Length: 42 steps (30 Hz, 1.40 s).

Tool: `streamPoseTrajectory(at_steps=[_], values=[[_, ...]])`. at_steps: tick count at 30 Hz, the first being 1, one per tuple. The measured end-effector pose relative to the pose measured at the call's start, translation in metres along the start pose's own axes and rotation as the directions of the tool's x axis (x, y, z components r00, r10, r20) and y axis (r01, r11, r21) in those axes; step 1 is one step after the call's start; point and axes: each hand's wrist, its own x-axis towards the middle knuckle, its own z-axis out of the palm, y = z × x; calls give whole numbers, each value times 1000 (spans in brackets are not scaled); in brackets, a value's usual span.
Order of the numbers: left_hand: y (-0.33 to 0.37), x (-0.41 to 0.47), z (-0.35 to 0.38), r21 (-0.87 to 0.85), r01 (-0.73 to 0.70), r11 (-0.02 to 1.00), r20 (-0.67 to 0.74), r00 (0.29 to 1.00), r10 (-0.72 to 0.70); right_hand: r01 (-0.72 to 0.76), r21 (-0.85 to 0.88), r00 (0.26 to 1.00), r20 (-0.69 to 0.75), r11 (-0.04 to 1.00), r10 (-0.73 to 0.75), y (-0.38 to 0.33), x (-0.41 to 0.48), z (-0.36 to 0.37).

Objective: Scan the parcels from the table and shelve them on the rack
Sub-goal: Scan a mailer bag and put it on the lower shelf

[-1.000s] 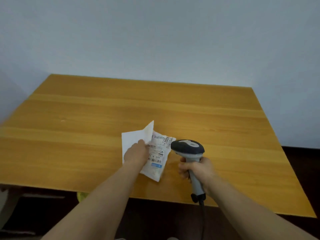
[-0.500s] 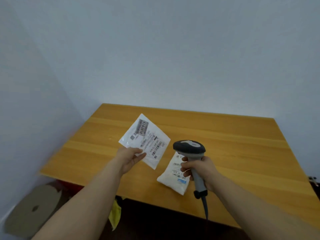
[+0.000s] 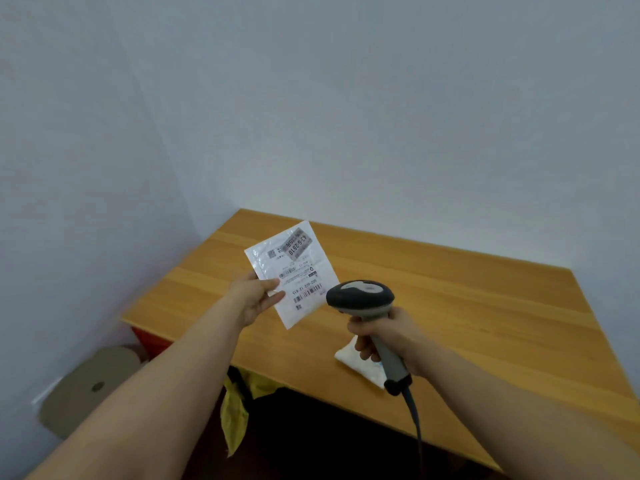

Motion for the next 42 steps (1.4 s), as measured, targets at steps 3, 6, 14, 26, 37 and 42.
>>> streamPoseTrajectory(at_steps=[3,6,14,26,37,42], values=[[3,0,-9,-13,-19,1000,-47,999,18,-25,2,999,-22,1000,25,-1,-3,6],[6,0,-15,-20,-38,999,-79,996,36,-44,-30,999,-20,999,44,-3,-6,8],[10,1,-24,-19,-57,998,-145,988,53,-28,-86,1000,-6,996,28,-11,-11,11],[10,4,-33,10,-42,999,-163,986,43,-13,-204,999,45,979,23,-15,-10,15],[9,6,-40,29,-36,999,-152,988,40,-4,-219,999,31,976,11,-17,-9,22],[7,4,-43,22,-40,999,-139,989,42,-2,-216,1000,28,976,8,-18,-10,27]])
